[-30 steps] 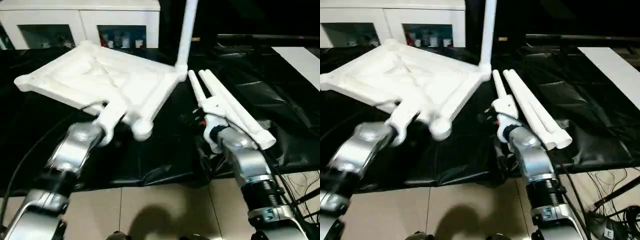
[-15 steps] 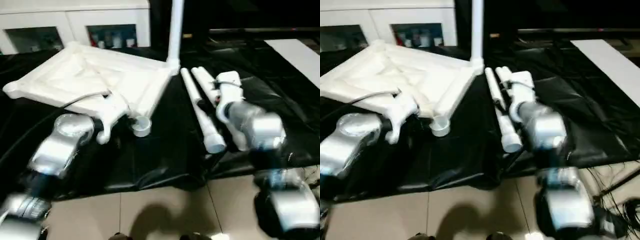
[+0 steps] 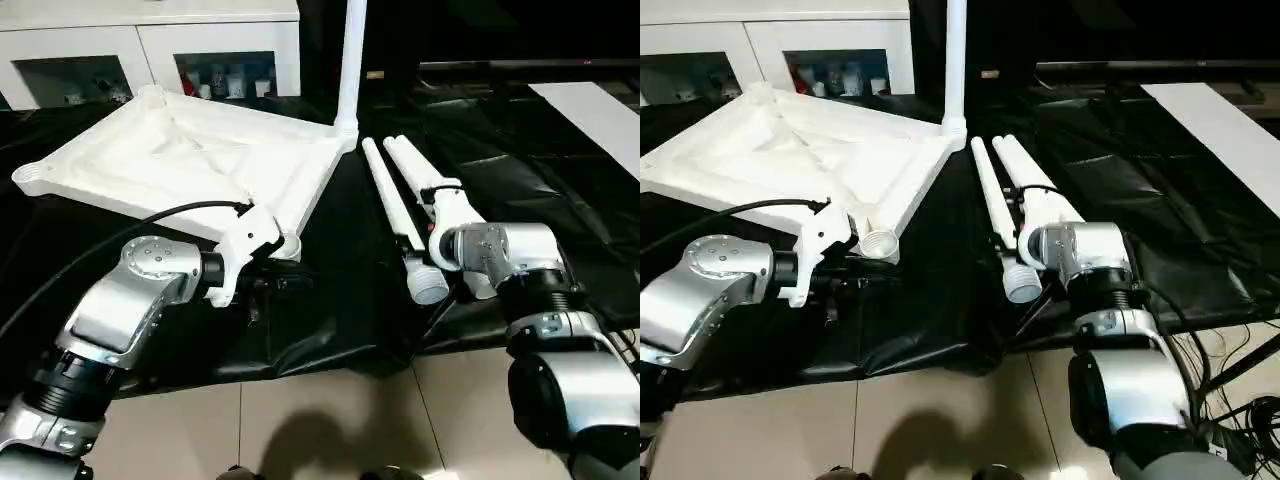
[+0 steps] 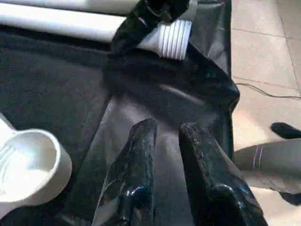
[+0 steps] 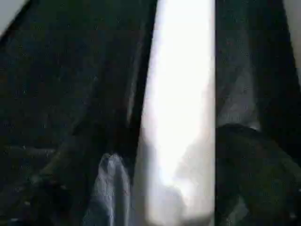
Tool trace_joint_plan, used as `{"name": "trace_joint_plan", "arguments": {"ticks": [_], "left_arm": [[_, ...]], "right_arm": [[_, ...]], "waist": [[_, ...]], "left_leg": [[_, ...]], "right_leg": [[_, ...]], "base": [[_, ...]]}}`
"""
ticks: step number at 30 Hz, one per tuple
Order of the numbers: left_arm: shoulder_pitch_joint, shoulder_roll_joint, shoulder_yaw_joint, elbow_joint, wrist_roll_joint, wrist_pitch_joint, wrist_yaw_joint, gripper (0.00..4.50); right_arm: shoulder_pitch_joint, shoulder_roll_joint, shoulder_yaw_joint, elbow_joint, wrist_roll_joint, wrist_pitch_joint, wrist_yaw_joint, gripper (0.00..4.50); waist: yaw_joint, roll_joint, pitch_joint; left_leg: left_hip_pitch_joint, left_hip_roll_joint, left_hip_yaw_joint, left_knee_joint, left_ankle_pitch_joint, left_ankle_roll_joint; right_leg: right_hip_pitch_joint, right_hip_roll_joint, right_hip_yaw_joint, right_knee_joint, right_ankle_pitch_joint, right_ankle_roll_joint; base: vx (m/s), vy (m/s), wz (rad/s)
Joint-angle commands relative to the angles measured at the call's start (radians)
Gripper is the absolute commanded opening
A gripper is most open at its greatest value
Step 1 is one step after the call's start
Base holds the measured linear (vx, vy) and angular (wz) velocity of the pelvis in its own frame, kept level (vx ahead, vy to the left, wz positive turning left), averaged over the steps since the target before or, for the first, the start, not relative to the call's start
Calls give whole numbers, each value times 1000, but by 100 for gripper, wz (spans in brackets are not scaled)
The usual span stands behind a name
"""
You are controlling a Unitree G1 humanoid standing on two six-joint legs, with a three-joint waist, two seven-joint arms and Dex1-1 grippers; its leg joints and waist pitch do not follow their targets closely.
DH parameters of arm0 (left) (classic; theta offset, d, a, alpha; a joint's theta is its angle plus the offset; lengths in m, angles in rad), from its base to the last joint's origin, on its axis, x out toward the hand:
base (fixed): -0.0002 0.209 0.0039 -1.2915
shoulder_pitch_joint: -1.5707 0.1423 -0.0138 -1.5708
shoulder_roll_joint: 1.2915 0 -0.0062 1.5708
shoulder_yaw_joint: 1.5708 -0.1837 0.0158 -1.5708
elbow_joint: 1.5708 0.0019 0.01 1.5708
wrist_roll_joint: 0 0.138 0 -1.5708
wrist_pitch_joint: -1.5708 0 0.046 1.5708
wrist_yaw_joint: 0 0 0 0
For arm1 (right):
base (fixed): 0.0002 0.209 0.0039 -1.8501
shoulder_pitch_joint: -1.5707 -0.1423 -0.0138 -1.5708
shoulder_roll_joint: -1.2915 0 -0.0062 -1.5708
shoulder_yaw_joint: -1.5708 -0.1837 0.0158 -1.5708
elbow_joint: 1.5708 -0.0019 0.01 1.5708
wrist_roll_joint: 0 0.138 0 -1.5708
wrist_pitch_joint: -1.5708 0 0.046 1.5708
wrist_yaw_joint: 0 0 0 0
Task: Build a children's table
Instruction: Pick table leg
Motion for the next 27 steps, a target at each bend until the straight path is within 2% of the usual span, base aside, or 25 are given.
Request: {"name": "trace_joint_plan", "arguments": {"ticks": [1,2,8,9,10,13,14,16,17,19,21,24,27], "left_arm": [[-4,12,-4,-25,-1,9,4,108],[-3,10,-1,-22,-1,9,9,124],[-7,3,3,-18,-5,18,7,161],[-9,3,3,-14,-3,16,10,178],[-11,2,5,-11,-4,18,11,178],[-12,5,9,-13,-12,27,12,201],[-13,7,15,-10,-14,33,19,209],[-13,7,20,-1,-10,36,30,216],[-16,3,20,9,-2,30,41,244],[-20,-1,22,17,4,23,51,250],[-25,-8,36,27,0,11,60,265],[-39,-33,67,67,-1,-9,98,291],[-64,-65,96,109,-3,-35,153,309]], "right_arm": [[-10,-5,6,44,14,-1,0,379],[-11,-4,1,55,16,-5,4,366],[-24,-5,-5,106,3,-30,17,329],[-25,-6,-4,111,1,-33,19,308],[-26,-7,0,115,-2,-37,21,308],[-33,-9,7,132,-4,-46,25,288],[-39,-11,11,150,-3,-58,26,278],[-40,-12,12,161,-4,-70,21,265],[-40,-14,15,168,-6,-84,20,246],[-38,-15,16,169,-7,-95,19,243],[-34,-13,16,161,-9,-115,15,216],[-25,-4,-10,149,8,-153,-1,201],[-7,3,-50,125,30,-203,-47,191]], "waist": [[4,-6,-79],[3,-7,-79],[4,-9,-79],[3,-9,-79],[3,-15,-80],[2,-14,-79],[3,-8,-81],[2,-10,-80],[1,-12,-81],[1,-13,-80],[1,-12,-80],[-1,-6,-79],[2,-6,-81]], "left_leg": [[11,9,4,-56,-161,-28],[10,9,4,-56,-162,-28],[11,10,5,-56,-173,-30],[11,9,5,-55,-175,-30],[11,10,5,-56,-174,-30],[11,10,5,-56,-179,-32],[12,10,3,-55,-183,-36],[11,10,4,-56,-192,-39],[12,10,3,-55,-196,-39],[12,9,4,-55,-200,-38],[12,9,3,-54,-201,-38],[12,6,3,-54,-222,-42],[14,7,1,-53,-227,-45]], "right_leg": [[55,-61,44,-67,-220,-194],[55,-60,44,-67,-222,-195],[53,-61,43,-68,-240,-191],[53,-60,44,-68,-241,-191],[54,-61,43,-68,-242,-188],[53,-60,43,-68,-246,-189],[52,-61,43,-66,-244,-190],[51,-59,43,-68,-240,-192],[52,-60,42,-68,-242,-192],[51,-59,42,-69,-249,-189],[51,-60,43,-70,-262,-186],[50,-57,42,-74,-276,-182],[50,-59,42,-75,-279,-181]], "base": [[0,0,0],[0,0,0],[0,0,0],[0,0,0],[0,0,0],[0,0,0],[0,0,0],[0,0,0],[0,0,0],[0,0,0],[0,0,0],[0,0,0],[0,0,0]]}}
